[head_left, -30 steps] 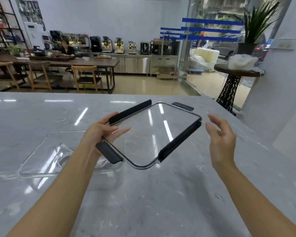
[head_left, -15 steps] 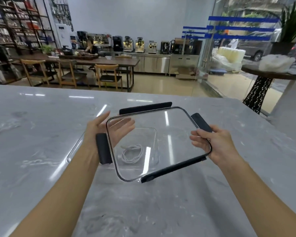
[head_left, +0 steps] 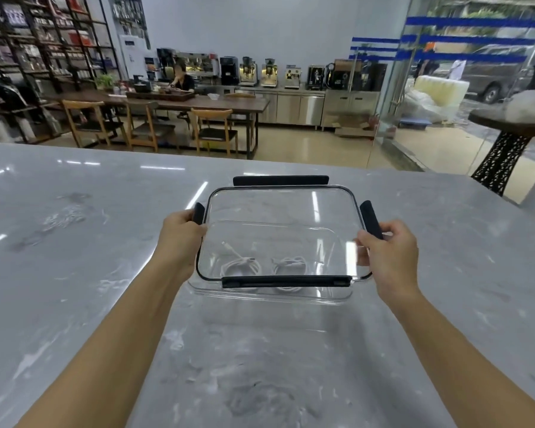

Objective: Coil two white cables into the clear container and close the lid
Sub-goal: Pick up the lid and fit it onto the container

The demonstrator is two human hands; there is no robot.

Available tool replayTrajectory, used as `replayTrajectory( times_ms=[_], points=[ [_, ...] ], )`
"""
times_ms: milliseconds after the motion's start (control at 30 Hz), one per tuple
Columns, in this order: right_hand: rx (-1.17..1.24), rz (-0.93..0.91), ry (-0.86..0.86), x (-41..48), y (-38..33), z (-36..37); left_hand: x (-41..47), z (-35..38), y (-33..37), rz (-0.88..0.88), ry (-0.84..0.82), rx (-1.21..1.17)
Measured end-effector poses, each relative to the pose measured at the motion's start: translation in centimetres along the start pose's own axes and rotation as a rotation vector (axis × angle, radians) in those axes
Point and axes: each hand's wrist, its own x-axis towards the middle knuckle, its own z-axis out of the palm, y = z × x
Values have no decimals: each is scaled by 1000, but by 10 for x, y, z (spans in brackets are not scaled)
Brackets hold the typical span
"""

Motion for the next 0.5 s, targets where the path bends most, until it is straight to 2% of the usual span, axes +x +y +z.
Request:
replayTrajectory(
  times_ms=[100,200,300,500],
  points=[
    [-354,-150,-4,-6,2,9,12,-13,-8,-38,-7,57],
    [-570,-199,3,-10,8,14,22,-20,-16,-86,-28,94],
    [-668,-169,20,-11,14,15,25,-20,-21,-135,-61,95],
    [-703,-85,3,-11,26,14,26,-19,-24,-196,-114,30]
  ],
)
